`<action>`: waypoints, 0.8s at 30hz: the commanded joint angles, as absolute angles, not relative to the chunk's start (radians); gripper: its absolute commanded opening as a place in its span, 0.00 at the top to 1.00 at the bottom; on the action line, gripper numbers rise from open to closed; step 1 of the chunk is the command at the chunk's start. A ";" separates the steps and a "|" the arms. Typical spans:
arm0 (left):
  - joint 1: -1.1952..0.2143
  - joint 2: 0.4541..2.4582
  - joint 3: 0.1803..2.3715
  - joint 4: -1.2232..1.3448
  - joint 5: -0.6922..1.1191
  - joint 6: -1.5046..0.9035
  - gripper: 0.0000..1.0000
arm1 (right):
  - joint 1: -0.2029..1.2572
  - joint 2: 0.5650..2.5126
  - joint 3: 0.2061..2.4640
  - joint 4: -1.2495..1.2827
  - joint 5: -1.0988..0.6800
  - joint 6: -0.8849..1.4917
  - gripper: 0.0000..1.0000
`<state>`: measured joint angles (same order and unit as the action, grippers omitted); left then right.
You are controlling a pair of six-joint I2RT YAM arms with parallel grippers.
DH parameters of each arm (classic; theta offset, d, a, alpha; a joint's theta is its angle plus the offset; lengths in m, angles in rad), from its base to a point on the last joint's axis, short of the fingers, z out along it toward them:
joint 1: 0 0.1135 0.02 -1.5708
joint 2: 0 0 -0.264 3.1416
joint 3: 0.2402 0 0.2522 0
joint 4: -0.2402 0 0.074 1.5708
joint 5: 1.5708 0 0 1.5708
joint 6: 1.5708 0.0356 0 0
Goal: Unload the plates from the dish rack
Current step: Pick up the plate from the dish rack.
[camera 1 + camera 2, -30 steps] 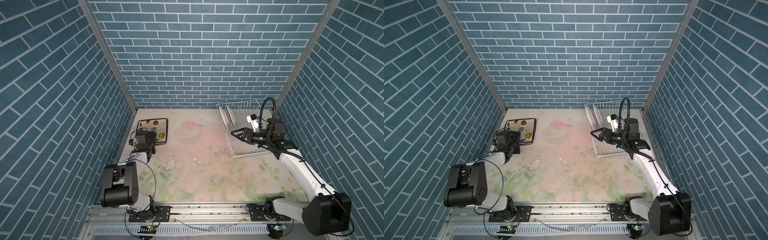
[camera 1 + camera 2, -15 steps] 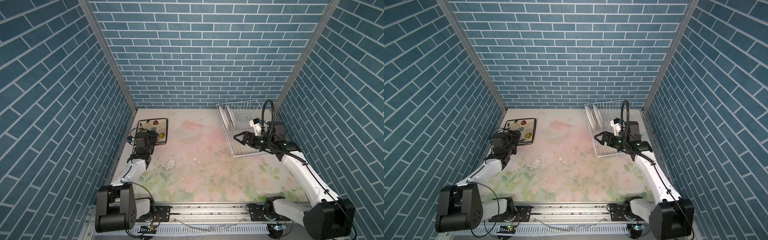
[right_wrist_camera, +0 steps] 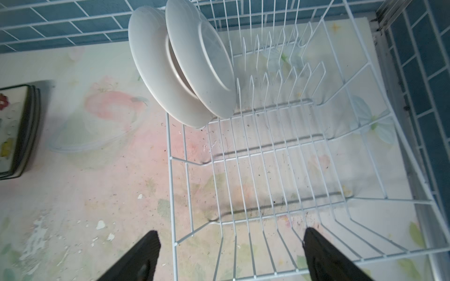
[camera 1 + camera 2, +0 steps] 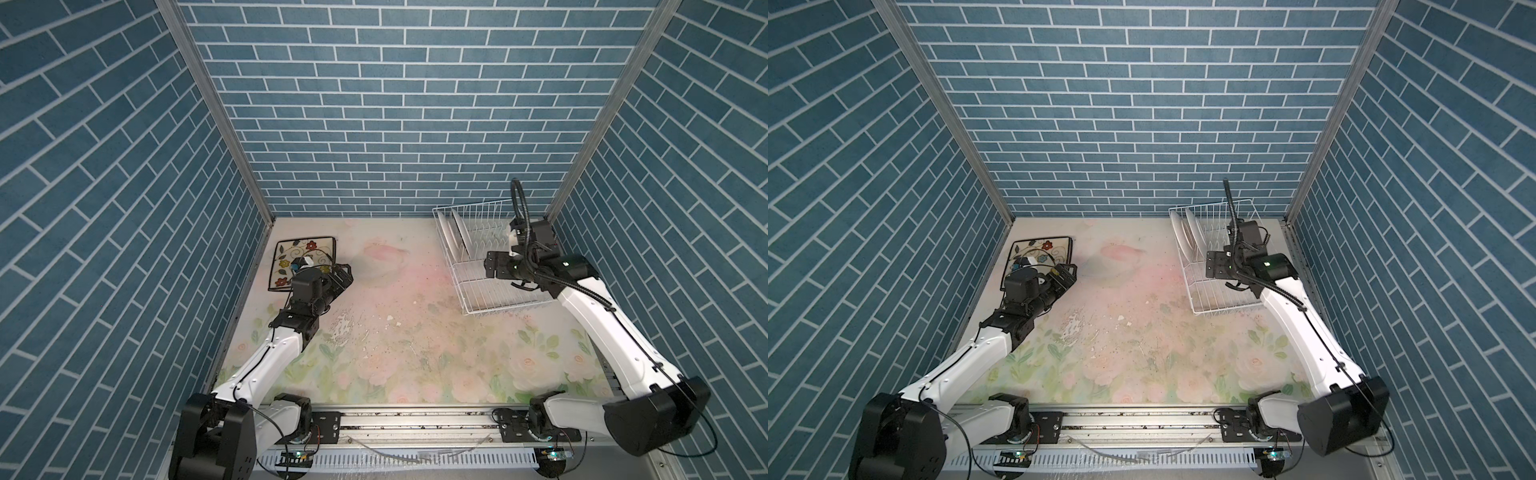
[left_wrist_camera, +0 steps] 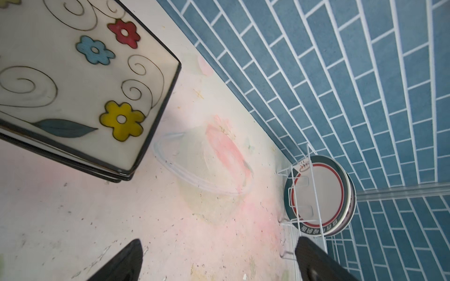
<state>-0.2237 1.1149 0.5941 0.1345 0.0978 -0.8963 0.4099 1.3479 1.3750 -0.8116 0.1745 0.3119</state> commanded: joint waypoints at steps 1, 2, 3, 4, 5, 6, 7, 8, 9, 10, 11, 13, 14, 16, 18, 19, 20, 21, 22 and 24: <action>-0.270 1.120 0.594 0.139 0.116 -0.873 0.00 | 0.481 1.480 1.493 -0.931 0.399 0.268 0.08; -0.280 1.125 0.587 0.153 0.118 -0.879 0.00 | 0.496 1.519 1.530 -0.941 0.406 0.265 0.08; -0.294 1.125 0.573 0.173 0.113 -0.887 0.00 | 0.513 1.566 1.570 -0.953 0.416 0.265 0.09; -0.309 1.127 0.560 0.196 0.101 -0.896 0.00 | 0.527 1.613 1.609 -0.966 0.426 0.265 0.10; -0.324 1.130 0.549 0.216 0.092 -0.900 0.00 | 0.537 1.652 1.651 -0.980 0.433 0.264 0.10; -0.341 1.134 0.544 0.234 0.088 -0.901 0.00 | 0.545 1.698 1.698 -1.002 0.443 0.264 0.10; -0.355 1.142 0.543 0.243 0.086 -0.899 0.00 | 0.554 1.741 1.748 -1.023 0.459 0.263 0.11; -0.366 1.149 0.545 0.247 0.087 -0.898 0.00 | 0.561 1.775 1.786 -1.041 0.474 0.260 0.12; -0.375 1.157 0.542 0.258 0.091 -0.896 0.00 | 0.574 1.813 1.830 -1.059 0.490 0.255 0.12; -0.377 1.164 0.535 0.276 0.097 -0.898 0.00 | 0.584 1.845 1.867 -1.074 0.507 0.251 0.14; -0.380 1.170 0.528 0.289 0.100 -0.901 0.00 | 0.594 1.870 1.898 -1.084 0.521 0.246 0.14; -0.381 1.179 0.508 0.322 0.096 -0.911 0.00 | 0.613 1.922 1.963 -1.100 0.546 0.238 0.15; -0.382 1.183 0.500 0.333 0.095 -0.913 0.00 | 0.617 1.942 1.985 -1.104 0.555 0.237 0.17; -0.381 1.198 0.491 0.349 0.101 -0.918 0.00 | 0.627 1.986 2.036 -1.115 0.574 0.234 0.18; -0.382 1.214 0.491 0.355 0.110 -0.922 0.00 | 0.630 2.027 2.088 -1.128 0.564 0.234 0.21; -0.383 1.221 0.491 0.356 0.110 -0.925 0.00 | 0.633 2.052 2.122 -1.140 0.561 0.237 0.23; -0.384 1.227 0.491 0.358 0.109 -0.926 0.00 | 0.638 2.071 2.152 -1.151 0.567 0.241 0.24; -0.385 1.235 0.490 0.359 0.107 -0.929 0.00 | 0.642 2.093 2.182 -1.162 0.576 0.237 0.26; -0.385 1.241 0.489 0.362 0.108 -0.934 0.00 | 0.647 2.114 2.211 -1.170 0.585 0.234 0.28; -0.384 1.249 0.485 0.371 0.111 -0.939 0.00 | 0.654 2.154 2.268 -1.191 0.598 0.229 0.29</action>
